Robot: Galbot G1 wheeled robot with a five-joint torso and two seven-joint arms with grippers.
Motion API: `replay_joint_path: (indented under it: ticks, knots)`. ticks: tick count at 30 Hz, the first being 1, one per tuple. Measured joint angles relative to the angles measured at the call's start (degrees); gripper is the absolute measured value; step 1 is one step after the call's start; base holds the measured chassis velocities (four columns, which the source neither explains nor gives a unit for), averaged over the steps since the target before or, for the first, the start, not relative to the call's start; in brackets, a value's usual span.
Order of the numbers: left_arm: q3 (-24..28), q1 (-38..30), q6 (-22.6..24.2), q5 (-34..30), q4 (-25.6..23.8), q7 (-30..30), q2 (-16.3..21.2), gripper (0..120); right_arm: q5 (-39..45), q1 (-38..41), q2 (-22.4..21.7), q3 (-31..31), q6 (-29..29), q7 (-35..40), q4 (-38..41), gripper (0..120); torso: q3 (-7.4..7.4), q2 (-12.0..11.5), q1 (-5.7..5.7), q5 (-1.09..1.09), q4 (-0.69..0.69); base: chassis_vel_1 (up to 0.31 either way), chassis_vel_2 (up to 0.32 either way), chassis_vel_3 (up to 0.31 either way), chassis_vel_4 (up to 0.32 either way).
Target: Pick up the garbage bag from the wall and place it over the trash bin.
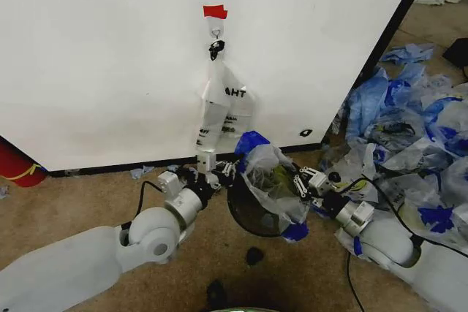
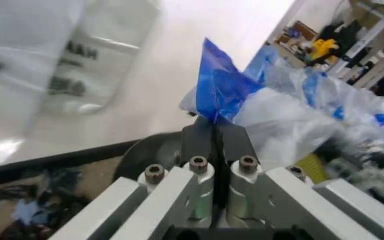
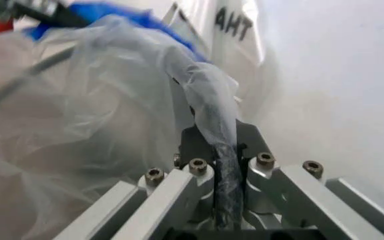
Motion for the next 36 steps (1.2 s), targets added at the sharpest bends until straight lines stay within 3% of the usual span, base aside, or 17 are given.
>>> replay_joint_path:
  ticks: [12,36]
  knots:
    - [-2.4,3.3,-1.4,1.0,2.7,1.0,0.0,0,2.0,-5.5,-2.7,6.6,1.4,-0.2,2.9,1,0.00,0.0,0.00,0.00,0.00,0.000,0.000,0.000,0.000]
    - [-4.6,7.5,-4.1,2.5,6.3,4.1,-1.0,0,6.6,-8.3,-4.6,9.5,1.9,1.7,4.9,1,0.00,0.0,0.00,0.00,0.00,0.000,0.000,0.000,0.000]
